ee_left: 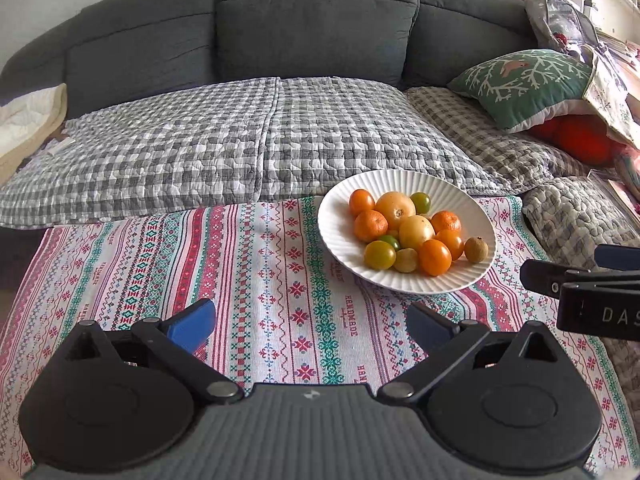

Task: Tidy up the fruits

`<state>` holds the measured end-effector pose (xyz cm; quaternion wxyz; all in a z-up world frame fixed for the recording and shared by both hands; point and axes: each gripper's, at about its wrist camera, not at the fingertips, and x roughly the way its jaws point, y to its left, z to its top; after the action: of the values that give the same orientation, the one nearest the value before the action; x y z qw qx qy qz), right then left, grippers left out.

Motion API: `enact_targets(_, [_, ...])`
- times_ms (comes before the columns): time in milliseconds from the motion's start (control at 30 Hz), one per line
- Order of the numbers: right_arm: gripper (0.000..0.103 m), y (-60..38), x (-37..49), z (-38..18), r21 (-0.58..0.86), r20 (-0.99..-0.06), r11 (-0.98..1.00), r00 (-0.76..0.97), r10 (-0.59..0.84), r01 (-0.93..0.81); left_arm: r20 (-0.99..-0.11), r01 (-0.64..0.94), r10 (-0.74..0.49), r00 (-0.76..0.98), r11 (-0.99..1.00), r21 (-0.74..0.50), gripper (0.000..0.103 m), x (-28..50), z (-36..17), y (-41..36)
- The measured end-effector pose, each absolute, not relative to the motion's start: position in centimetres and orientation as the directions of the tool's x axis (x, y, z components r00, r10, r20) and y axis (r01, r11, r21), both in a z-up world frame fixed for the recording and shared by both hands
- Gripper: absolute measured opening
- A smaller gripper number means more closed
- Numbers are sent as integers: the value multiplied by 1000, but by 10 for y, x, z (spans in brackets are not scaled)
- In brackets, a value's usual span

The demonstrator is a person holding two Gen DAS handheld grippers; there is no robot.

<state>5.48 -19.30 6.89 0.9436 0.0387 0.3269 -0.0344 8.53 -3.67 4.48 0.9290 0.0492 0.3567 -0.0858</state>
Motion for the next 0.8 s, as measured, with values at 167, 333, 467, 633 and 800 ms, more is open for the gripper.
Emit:
enact_targets(167, [101,-183,28,71,14,-635,991,766,-95,134,-706,139,-76,704,990,33,94,54,41,-25])
enact_targets(333, [102,-176,6,69,34,-666,985,739,-103,168,-741,85,-41,671,996,22,94,34,41,-16])
enact_targets(467, [102,-168,-5,63,28,-682,985,724,-105,169,-740,51,-27,672,999,9,94,17,45,-11])
enact_targets(633, [102,-164,-10,58,35,-705,989,705,-80,146,-730,62,-8,684,997,46,94,15,49,-12])
enact_targets(800, [102,-162,-14,60,74,-699,987,713,-49,140,-727,55,9,686,996,65,94,13,46,-13])
